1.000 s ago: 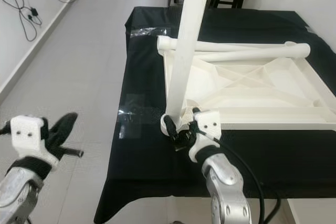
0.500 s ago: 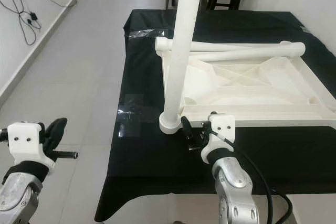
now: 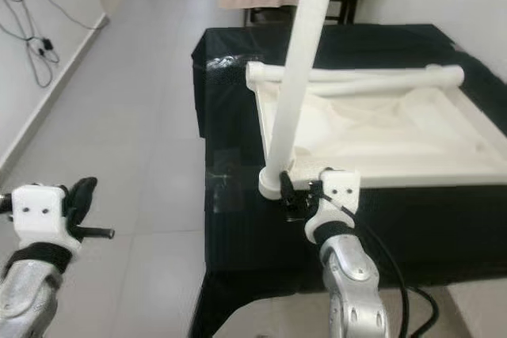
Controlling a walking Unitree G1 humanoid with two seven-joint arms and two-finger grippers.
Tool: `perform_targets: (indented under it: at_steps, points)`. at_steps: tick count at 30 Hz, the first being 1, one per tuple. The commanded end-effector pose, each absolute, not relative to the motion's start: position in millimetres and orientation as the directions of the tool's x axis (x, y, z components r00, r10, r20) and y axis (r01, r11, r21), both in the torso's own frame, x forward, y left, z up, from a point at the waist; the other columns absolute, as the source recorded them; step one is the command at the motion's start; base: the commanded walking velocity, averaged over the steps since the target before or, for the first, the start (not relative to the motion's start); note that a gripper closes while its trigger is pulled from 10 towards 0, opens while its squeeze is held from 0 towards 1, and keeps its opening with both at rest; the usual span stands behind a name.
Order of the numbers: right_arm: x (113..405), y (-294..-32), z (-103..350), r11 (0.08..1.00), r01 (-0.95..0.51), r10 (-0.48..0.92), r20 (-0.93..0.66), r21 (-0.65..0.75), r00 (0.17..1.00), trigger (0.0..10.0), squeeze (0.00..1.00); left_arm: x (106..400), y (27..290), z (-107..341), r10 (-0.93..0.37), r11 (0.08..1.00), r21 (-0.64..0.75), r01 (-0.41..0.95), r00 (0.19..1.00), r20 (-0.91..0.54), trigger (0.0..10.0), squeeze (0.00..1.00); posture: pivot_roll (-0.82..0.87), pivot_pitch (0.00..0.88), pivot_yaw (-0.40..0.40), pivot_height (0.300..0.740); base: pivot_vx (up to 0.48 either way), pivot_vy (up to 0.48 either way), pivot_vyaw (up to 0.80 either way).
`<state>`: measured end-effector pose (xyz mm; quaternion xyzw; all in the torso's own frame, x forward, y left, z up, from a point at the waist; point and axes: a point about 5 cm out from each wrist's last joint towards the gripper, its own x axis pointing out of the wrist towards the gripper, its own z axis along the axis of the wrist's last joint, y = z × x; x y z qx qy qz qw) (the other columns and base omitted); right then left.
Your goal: Building children table
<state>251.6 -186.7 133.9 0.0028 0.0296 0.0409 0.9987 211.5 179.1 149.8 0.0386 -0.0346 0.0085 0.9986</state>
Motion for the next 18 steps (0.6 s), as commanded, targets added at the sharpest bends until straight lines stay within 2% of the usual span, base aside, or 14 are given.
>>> perform_targets:
  at_steps: [1, 12, 14, 18]
  points:
    - [252.7, -181.3, 136.9, 0.995, -0.102, 0.102, -0.039, 0.020, 0.994, 10.0, 0.00, 211.6, 184.7, 149.4, 0.032, 0.995, 0.094, -0.039, 0.997, 0.066, 10.0, 0.00, 0.00, 0.104, -0.019, 0.740, 0.000, 0.480, 0.00]
    - [255.4, -184.2, 138.0, 0.995, -0.103, 0.103, -0.039, 0.007, 0.994, 10.0, 0.00, 214.2, 180.8, 149.7, 0.015, 0.995, 0.095, -0.022, 0.997, 0.071, 10.0, 0.00, 0.01, 0.097, -0.029, 0.740, 0.000, 0.480, 0.00]
    - [256.1, -183.5, 138.7, 0.994, -0.107, 0.106, -0.036, -0.002, 0.994, 10.0, 0.00, 215.5, 180.0, 152.9, -0.005, 0.991, 0.136, -0.007, 0.996, 0.087, 10.0, 0.00, 0.01, 0.095, -0.029, 0.740, 0.000, 0.000, 0.00]
    - [257.9, -180.5, 140.8, 0.992, -0.125, 0.125, -0.025, -0.034, 0.992, 10.0, 0.00, 216.6, 178.1, 155.8, -0.024, 0.993, 0.115, 0.013, 0.995, 0.096, 10.0, 0.00, 0.01, 0.094, -0.034, 0.740, 0.000, 0.000, 0.00]
